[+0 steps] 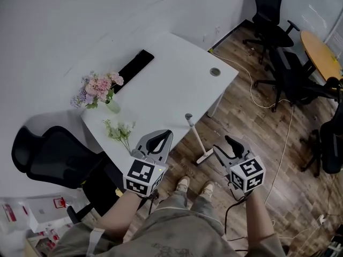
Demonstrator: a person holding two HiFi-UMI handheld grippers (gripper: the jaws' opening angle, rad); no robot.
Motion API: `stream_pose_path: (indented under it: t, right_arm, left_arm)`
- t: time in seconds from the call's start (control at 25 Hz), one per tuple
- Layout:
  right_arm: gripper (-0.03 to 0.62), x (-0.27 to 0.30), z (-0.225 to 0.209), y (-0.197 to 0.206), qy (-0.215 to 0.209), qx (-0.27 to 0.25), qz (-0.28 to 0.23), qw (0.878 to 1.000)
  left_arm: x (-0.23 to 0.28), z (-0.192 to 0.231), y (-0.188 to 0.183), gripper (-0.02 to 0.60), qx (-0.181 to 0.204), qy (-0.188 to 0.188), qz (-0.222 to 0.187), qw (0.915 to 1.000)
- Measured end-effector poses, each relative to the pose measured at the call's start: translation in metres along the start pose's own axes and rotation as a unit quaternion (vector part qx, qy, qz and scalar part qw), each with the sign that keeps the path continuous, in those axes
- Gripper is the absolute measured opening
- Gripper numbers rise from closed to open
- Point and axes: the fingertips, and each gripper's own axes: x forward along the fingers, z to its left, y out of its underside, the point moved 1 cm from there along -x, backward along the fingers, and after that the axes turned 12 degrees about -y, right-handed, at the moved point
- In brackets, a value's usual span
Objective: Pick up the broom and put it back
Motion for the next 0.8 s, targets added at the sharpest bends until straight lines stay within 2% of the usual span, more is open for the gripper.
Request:
stream_pose_path:
  t: [0.16,0.52,0.8]
  right_arm:
    - [0.227,0.038,-0.009,0.026,-0.026,0.002,0.039,0.999]
    - [0.227,0.114,-0.034,0.088,-0.061,0.021,0.094,0.993]
    - [0.227,0.164,-0.060,0.124,-0.069,0.023,0.111,0.991]
  left_arm:
    - [0.015,0.010,0.017,0.017,-0.038,-0.011,0.021,0.9990]
    - [0.055,0.018,0.076,0.017,-0.045,-0.025,0.083,0.9952]
    - [0.088,0.018,0.108,0.017,-0.044,-0.022,0.101,0.9937]
